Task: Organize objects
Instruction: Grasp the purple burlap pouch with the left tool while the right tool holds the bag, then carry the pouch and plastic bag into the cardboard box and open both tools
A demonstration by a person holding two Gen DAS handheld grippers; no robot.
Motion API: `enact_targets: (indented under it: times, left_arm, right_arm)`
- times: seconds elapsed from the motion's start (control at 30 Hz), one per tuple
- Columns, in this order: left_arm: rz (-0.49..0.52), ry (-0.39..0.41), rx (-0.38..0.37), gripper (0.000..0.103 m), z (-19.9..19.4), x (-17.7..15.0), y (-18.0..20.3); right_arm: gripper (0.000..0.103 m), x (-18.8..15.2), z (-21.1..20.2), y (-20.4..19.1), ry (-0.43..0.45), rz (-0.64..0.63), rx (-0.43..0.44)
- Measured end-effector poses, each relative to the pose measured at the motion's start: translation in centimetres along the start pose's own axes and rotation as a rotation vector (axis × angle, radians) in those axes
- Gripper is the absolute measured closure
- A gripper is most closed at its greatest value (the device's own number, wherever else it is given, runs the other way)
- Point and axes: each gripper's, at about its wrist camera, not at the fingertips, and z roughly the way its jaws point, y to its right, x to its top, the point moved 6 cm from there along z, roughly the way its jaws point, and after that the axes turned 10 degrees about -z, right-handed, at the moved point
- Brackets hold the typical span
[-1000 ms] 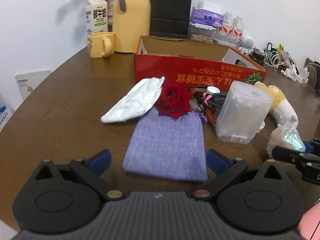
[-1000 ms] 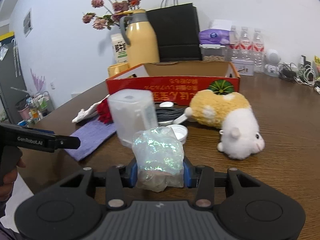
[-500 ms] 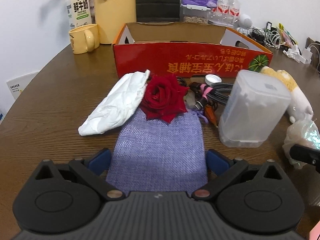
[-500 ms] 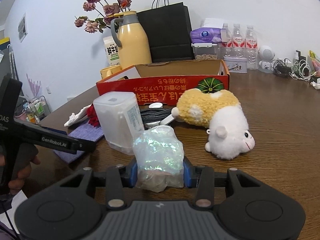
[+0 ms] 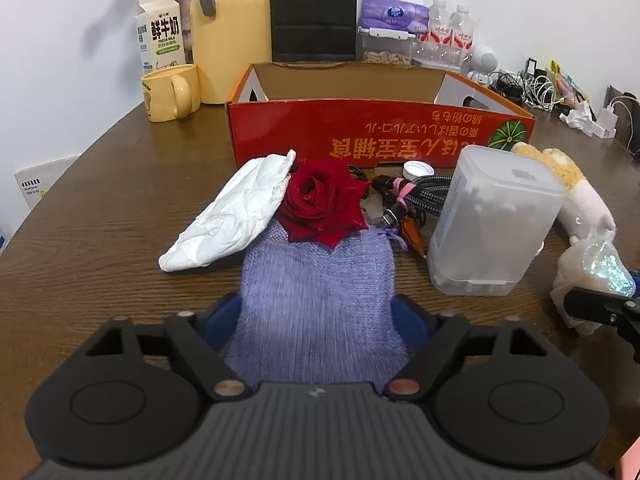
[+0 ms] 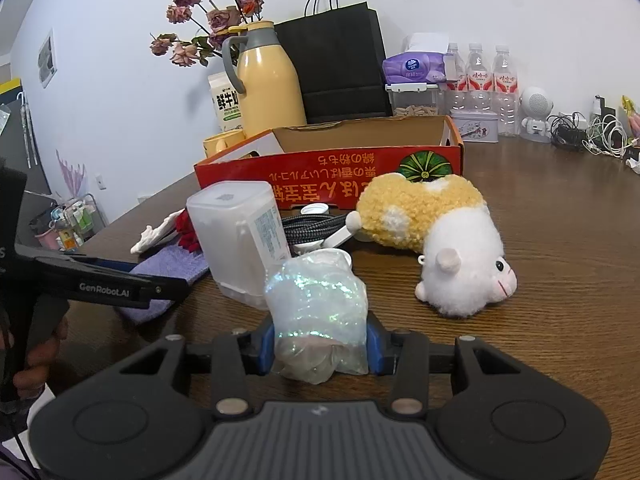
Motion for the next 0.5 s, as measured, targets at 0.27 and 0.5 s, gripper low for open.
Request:
enact_targets:
  times: [0.27,0.5]
  left_arm:
    - [-0.007,0.006,-0.029,0.087,-1.2,-0.3,0.5]
    - [-0.012,0.031,-0.062,0.092,-3.2,-0.1,0.7]
  right_arm:
    - [0.061,-0.1,-0.2,-0.2,0.001,-0.001,0.001]
    - [0.061,0.0,-0.5,-0.5,0.002,-0.005,0.001]
